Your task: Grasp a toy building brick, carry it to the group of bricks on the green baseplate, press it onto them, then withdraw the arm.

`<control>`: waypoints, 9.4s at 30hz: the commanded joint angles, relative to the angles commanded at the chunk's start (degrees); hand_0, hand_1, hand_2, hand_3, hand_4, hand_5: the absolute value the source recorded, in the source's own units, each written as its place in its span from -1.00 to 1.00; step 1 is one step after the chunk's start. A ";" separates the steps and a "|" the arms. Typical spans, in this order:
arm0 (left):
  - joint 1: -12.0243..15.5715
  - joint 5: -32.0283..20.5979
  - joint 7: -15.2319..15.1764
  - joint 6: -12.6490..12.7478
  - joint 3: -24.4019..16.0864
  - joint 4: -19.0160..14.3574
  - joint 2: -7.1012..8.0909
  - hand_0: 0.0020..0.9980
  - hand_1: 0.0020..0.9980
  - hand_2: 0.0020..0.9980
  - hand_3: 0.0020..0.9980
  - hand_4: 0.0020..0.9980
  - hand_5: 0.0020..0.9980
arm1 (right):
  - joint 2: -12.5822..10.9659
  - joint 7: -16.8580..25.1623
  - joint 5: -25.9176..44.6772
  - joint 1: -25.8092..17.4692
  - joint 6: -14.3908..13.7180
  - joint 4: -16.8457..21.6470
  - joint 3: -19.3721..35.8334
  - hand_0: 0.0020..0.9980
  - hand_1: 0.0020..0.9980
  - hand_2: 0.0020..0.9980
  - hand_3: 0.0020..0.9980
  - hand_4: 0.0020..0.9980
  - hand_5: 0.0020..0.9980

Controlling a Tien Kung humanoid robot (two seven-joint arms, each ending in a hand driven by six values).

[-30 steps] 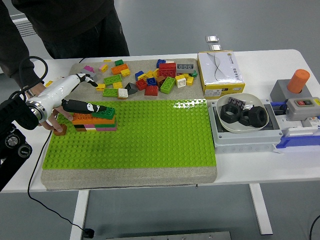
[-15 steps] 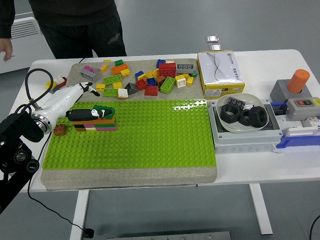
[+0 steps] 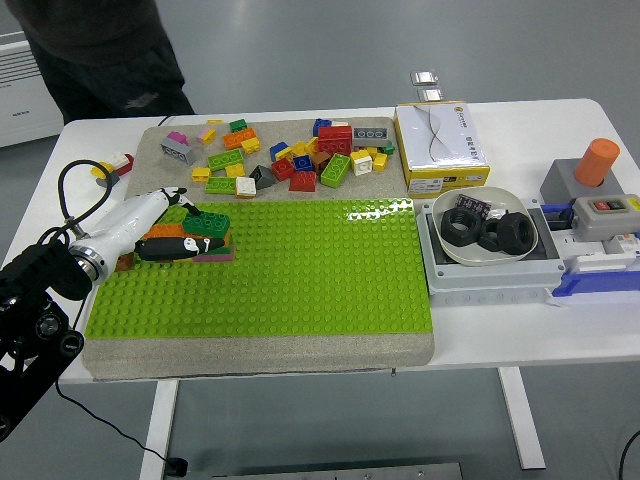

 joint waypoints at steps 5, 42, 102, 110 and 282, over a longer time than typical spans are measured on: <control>-0.17 0.07 -0.26 0.14 -0.17 1.47 -0.53 0.92 0.90 0.90 0.37 1.00 0.52 | 0.07 -0.04 0.17 -0.03 -0.02 0.00 -0.20 0.39 0.32 0.25 0.48 0.85 1.00; -0.25 -0.47 -0.40 -0.21 -0.31 2.88 -1.29 0.91 0.91 0.90 0.34 1.00 0.45 | 0.21 -0.15 0.70 0.06 -0.20 0.00 -0.43 0.40 0.32 0.26 0.49 0.86 1.00; -0.30 -0.73 -0.68 -0.13 0.29 2.87 -0.28 0.89 0.89 0.89 0.30 1.00 0.43 | 0.59 -0.41 0.58 -0.19 -0.45 0.00 -0.21 0.40 0.32 0.27 0.49 0.86 1.00; -0.54 -0.65 -0.96 0.00 0.51 3.44 -0.12 0.88 0.89 0.89 0.30 1.00 0.43 | 0.71 -0.44 0.86 -0.26 -0.48 0.00 -0.52 0.40 0.32 0.27 0.49 0.86 1.00; -2.59 0.26 -4.97 2.27 3.96 6.10 -0.15 0.85 0.85 0.86 0.25 1.00 0.38 | 0.40 -1.03 2.88 0.44 -1.07 0.00 -3.26 0.41 0.31 0.29 0.48 0.88 1.00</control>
